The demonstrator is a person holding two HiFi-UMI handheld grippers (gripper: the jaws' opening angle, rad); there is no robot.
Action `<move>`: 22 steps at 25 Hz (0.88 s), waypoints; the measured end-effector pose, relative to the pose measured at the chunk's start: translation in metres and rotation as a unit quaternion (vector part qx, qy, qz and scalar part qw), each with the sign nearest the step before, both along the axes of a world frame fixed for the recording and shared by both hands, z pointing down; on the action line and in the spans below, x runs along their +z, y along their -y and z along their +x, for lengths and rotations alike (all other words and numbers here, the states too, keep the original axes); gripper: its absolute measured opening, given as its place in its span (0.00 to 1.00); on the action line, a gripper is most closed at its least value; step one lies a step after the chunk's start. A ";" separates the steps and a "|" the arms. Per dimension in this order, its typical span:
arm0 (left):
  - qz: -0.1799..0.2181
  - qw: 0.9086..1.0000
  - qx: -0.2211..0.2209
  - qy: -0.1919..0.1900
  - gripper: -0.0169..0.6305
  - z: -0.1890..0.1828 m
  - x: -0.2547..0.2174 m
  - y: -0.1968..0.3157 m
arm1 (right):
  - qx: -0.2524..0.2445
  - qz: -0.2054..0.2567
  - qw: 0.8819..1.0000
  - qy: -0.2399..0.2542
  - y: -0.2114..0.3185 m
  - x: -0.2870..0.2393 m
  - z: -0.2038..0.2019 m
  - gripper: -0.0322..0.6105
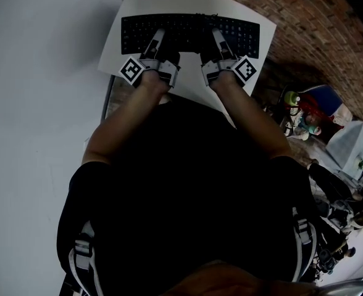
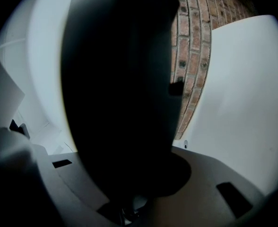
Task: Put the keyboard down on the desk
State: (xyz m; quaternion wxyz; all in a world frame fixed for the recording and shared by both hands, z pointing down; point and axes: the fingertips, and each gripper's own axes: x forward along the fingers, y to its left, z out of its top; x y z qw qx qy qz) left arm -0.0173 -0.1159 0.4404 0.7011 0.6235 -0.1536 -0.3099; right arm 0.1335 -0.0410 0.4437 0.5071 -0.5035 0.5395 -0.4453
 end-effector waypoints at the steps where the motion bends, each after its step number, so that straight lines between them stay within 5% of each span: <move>1: -0.001 1.000 0.000 0.001 0.18 0.000 0.000 0.000 | 0.000 0.000 1.000 0.001 0.000 -0.001 -0.001 0.26; 22: -0.034 0.999 0.010 0.028 0.18 0.016 0.035 0.001 | -0.003 -0.039 0.999 0.029 0.002 0.039 0.013 0.26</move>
